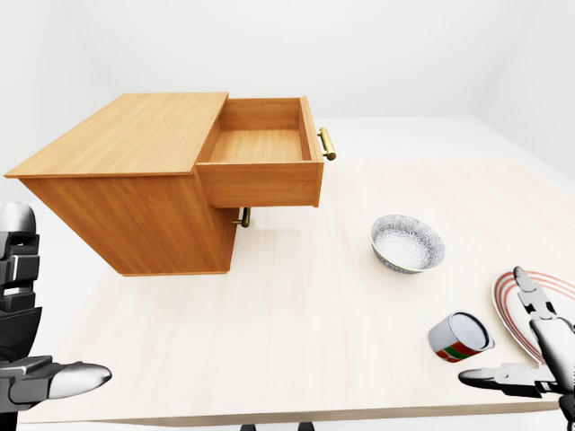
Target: Put the ketchup in the top drawer of the cabinet.
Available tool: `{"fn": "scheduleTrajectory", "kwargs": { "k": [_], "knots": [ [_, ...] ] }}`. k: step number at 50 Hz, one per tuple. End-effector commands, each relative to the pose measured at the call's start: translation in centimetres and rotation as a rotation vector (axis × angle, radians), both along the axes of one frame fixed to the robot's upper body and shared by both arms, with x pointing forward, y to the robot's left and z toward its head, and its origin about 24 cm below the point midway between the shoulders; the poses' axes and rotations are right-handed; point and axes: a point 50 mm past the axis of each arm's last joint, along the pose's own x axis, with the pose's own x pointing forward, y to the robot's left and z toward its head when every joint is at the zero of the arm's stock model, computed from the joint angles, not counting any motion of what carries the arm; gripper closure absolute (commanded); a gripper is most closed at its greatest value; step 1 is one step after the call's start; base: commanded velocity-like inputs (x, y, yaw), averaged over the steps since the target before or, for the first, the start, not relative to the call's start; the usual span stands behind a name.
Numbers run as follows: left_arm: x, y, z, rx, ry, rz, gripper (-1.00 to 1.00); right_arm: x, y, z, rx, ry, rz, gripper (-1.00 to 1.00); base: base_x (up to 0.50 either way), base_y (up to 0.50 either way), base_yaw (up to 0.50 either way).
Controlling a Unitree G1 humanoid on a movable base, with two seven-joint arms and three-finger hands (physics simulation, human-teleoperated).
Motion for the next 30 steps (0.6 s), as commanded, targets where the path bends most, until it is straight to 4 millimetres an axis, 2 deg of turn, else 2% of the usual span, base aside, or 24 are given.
{"fn": "scheduleTrajectory", "kwargs": {
  "k": [1, 21, 30],
  "knots": [
    [0.0, 0.0, -0.1, 0.001, 0.004, 0.0, -1.0, 0.3, -0.5, -1.7, 0.048, 0.065, 0.001, -1.0, 0.0, 0.0, 0.0],
    [0.1, -0.2, 0.0, 0.015, -0.005, 0.004, -1.0, 2.0, -1.2, -2.1, 0.062, 0.103, 0.037, -1.0, 0.0, 0.0, 0.0],
    [0.1, -0.3, -0.1, 0.016, -0.005, 0.005, -1.0, 2.0, -1.4, -3.4, 0.103, 0.147, 0.038, -1.0, 0.0, 0.0, 0.0]
  ]
}}
